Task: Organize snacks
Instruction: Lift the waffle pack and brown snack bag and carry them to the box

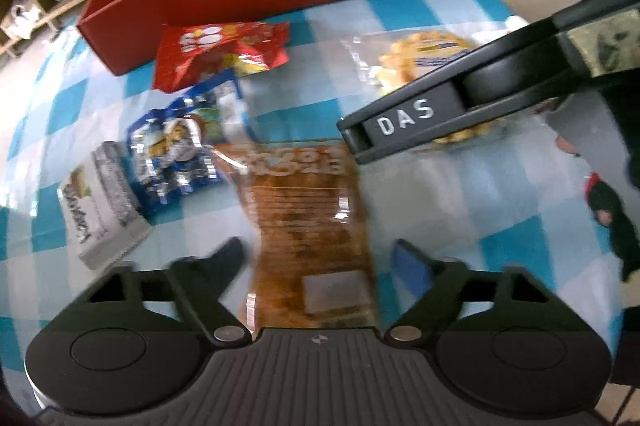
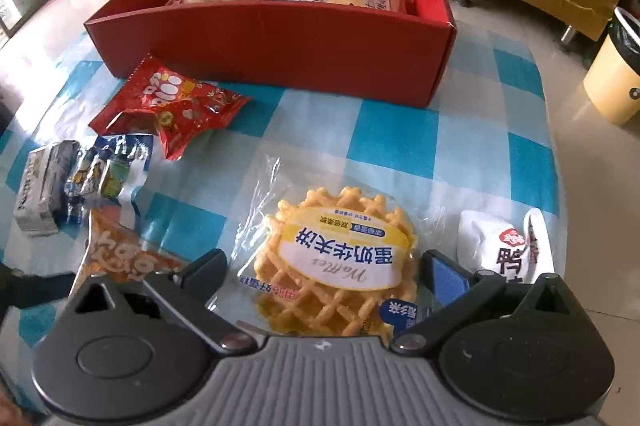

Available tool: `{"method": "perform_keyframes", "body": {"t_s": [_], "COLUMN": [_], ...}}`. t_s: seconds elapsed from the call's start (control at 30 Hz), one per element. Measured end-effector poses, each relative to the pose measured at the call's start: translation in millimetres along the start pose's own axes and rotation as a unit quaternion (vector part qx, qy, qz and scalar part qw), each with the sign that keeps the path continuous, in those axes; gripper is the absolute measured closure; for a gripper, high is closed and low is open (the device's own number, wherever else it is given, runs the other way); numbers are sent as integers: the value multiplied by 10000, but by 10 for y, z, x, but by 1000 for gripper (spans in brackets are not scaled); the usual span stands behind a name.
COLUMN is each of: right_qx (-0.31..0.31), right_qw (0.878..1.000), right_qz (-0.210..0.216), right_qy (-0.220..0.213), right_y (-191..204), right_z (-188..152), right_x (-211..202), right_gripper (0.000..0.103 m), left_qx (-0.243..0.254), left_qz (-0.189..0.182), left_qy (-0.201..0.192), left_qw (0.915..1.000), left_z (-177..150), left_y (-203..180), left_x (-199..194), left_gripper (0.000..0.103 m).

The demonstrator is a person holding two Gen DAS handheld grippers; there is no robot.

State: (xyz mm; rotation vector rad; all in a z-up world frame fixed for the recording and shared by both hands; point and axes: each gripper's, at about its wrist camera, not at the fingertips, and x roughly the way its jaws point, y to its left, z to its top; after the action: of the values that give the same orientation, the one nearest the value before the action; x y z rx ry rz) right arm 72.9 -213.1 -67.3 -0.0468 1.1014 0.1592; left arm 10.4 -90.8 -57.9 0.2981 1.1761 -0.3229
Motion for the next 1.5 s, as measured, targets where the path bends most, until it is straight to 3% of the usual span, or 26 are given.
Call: {"method": "perform_keyframes", "body": {"t_s": [0.07, 0.17, 0.23, 0.3, 0.53, 0.57, 0.73, 0.83, 0.9, 1.0, 1.07, 1.17, 1.2, 1.3, 1.5], "right_qx": [-6, -50, 29, 55, 128, 149, 289, 344, 349, 414, 422, 426, 423, 431, 558], "right_qw": [10000, 9998, 9998, 9996, 9975, 9970, 9952, 9942, 9940, 9935, 9932, 9928, 9926, 9919, 9894], "right_qz": [-31, -2, 54, 122, 369, 394, 462, 509, 518, 598, 616, 629, 632, 637, 638], "right_qy": [-81, -174, -196, -229, -594, -642, -819, -886, -896, -875, -892, -931, -944, -1012, -1179], "right_y": [-5, -6, -22, -28, -7, -12, -63, -84, -81, -102, -110, -124, -129, -162, -263], "right_z": [-28, -62, -68, -56, 36, 49, 120, 138, 135, 142, 146, 143, 142, 132, 143], "right_x": [-53, -130, -157, -184, -429, -464, -578, -620, -627, -626, -643, -676, -689, -751, -864], "right_gripper": [19, 26, 27, 27, 27, 27, 27, 27, 27, 27, 27, 27, 27, 27, 27], "left_qx": [125, 182, 153, 155, 174, 183, 33, -162, -284, -363, -332, -145, -90, -58, -210], "left_qz": [38, 68, 30, 21, 41, 70, -104, -291, -504, -607, -540, -115, -25, -105, -210], "left_qy": [-33, -35, -35, -79, -147, -173, -148, -4, 172, 251, 262, 168, 118, -52, -170], "left_qw": [9999, 9998, 9999, 9998, 9997, 9997, 9998, 9994, 9982, 9972, 9976, 9997, 9999, 9999, 9994], "left_z": [-4, 0, 6, 21, 49, 48, 60, 66, 60, 37, 48, 74, 86, 110, 81], "left_y": [-76, -120, -116, -106, -68, -71, -2, 80, 131, 125, 67, -53, -83, -115, -21], "left_x": [-32, -52, -70, -102, -132, -146, -186, -133, -74, 1, 21, 50, 38, -76, -229], "left_gripper": [33, 36, 38, 46, 53, 63, 64, 56, 27, 14, 12, 21, 34, 53, 58]}}
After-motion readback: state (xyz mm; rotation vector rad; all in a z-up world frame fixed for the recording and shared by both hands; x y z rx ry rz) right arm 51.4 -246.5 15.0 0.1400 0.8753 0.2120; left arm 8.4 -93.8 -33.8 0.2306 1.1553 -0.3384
